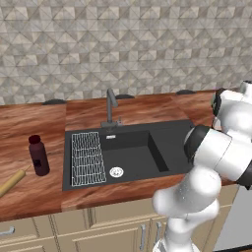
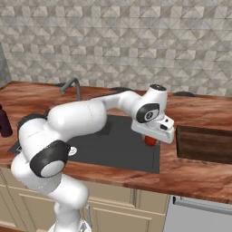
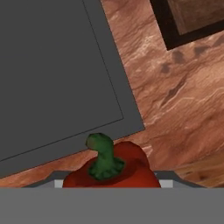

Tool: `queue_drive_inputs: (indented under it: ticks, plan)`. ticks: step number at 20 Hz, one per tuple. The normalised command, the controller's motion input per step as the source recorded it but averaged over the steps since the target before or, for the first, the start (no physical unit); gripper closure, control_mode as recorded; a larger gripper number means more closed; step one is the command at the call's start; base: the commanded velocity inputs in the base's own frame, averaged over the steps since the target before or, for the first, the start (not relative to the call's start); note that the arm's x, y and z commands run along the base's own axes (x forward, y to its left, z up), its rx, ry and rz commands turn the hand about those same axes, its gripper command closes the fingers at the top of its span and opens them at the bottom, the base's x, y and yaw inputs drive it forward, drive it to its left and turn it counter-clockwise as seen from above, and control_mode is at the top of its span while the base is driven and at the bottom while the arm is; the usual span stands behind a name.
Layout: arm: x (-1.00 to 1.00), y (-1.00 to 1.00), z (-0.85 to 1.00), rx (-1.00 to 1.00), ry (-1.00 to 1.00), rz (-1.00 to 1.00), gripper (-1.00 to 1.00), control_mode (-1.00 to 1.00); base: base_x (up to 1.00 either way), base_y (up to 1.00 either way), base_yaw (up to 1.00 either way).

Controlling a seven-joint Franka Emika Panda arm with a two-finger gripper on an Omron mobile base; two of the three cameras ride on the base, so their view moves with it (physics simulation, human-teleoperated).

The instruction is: Pick up all produce items and place them in the sink. Turn on the sink faucet to wash them. Then turn the sink off and put them in the tray.

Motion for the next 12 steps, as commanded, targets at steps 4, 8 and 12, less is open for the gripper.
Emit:
queue_drive_inputs:
  ticks: [4, 8, 12]
  plan:
    - [0.0, 1.0, 0.0, 0.0, 0.0, 0.07, 1.0, -1.0, 0.0, 0.0, 0.0]
    - [0.0, 1.0, 0.0, 0.0, 0.0, 0.1, 1.0, -1.0, 0.0, 0.0, 0.0]
    - [0.16, 1.0, 0.0, 0.0, 0.0, 0.12, 1.0, -1.0, 0.0, 0.0, 0.0]
